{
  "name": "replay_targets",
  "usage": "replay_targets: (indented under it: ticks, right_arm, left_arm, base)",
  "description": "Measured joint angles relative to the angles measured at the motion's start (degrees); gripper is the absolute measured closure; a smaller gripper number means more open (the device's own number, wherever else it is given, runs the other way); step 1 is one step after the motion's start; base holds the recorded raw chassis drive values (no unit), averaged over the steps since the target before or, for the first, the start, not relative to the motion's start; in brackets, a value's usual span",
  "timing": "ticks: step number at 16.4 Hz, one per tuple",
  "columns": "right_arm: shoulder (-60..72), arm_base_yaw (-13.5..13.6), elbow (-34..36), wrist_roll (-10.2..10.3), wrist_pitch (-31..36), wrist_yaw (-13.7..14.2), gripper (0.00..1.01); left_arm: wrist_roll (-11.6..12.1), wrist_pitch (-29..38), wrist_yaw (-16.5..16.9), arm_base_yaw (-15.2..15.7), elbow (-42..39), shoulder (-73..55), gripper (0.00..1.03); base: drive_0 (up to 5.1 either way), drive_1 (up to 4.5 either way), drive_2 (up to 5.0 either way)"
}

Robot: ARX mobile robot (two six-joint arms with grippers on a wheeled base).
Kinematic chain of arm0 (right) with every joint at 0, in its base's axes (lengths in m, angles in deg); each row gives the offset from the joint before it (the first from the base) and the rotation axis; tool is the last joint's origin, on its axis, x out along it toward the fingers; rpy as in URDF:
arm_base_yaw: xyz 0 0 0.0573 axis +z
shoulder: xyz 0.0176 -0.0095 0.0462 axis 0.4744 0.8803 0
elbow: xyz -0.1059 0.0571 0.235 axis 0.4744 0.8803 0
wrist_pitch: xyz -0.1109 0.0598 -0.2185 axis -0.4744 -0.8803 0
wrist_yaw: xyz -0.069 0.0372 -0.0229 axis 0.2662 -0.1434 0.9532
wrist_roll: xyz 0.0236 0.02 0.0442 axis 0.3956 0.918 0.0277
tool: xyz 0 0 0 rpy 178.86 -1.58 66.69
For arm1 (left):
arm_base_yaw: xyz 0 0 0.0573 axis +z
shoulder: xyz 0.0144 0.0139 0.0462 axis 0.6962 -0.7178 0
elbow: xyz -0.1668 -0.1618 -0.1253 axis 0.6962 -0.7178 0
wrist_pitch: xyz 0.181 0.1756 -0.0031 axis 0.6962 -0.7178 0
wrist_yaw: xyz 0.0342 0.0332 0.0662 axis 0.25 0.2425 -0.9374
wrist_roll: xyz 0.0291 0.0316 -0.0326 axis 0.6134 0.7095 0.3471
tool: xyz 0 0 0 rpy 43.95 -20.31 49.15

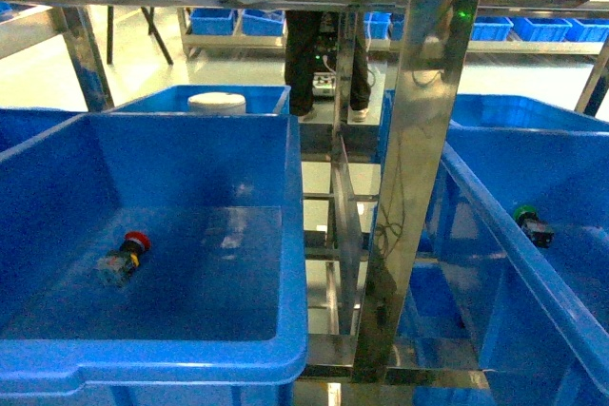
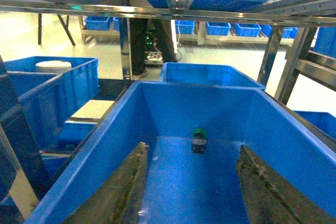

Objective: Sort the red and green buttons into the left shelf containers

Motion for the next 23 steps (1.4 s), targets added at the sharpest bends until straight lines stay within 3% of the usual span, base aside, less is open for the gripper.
replay_targets:
  ticks: [3, 5, 6, 7, 8, 14, 15, 16, 23]
  right_arm:
    - [-6.23, 3.5, 0.02, 0.28, -5.49, 3.39, 0.78]
    - [-11.43, 6.32, 0.02, 0.44, -10.34, 6.21, 0.99]
    - [-13.51, 7.41, 0.02, 0.44, -12.46, 7.54, 0.99]
    - [-15.74, 12.13, 0.02, 0.52, -14.84, 12.9, 0.99]
    - [-17.49, 14.75, 0.04, 0.46, -15.96, 13.38, 0.99]
    - [-24.26, 14.25, 0.04, 0.5, -22.95, 14.38, 0.99]
    - [-26.64, 14.25, 0.0, 0.5, -26.4, 14.38, 0.99]
    - [-32.74, 14.25, 0.0, 0.5, -34.03, 14.36, 0.99]
    - [-34.29, 14.25, 0.0, 0.5, -33.73, 14.49, 0.99]
  left_arm:
    - [0.61, -0.66, -0.11, 0.13, -2.19, 4.0, 0.72]
    - [0.61, -3.02, -0.11, 0.13, -5.01, 7.87, 1.0]
    - [0.7, -3.8, -0.13, 0.13, -5.64, 10.01, 1.01]
    - [0.7, -4.96, -0.13, 0.13, -6.4, 12.09, 1.01]
    - [0.7, -6.34, -0.11, 0.15, -7.19, 13.97, 1.01]
    - [0.79, -11.8, -0.09, 0.15, -10.03, 23.19, 1.01]
    - [0.76, -13.94, -0.13, 0.15, -10.03, 25.73, 1.01]
    - [0.79, -15.34, -0.11, 0.15, -10.03, 27.34, 1.01]
    - [0.79, -23.5, -0.13, 0.13, -10.03, 35.17, 1.01]
  base:
    - [0.0, 0.0, 0.0]
    - [0.0, 0.0, 0.0]
    - [0.0, 0.0, 0.0]
    - [0.0, 0.0, 0.0]
    - [0.0, 0.0, 0.0]
    - [0.0, 0.0, 0.0]
    - [0.0, 0.0, 0.0]
    - [0.0, 0.0, 0.0]
    - [0.0, 0.0, 0.0]
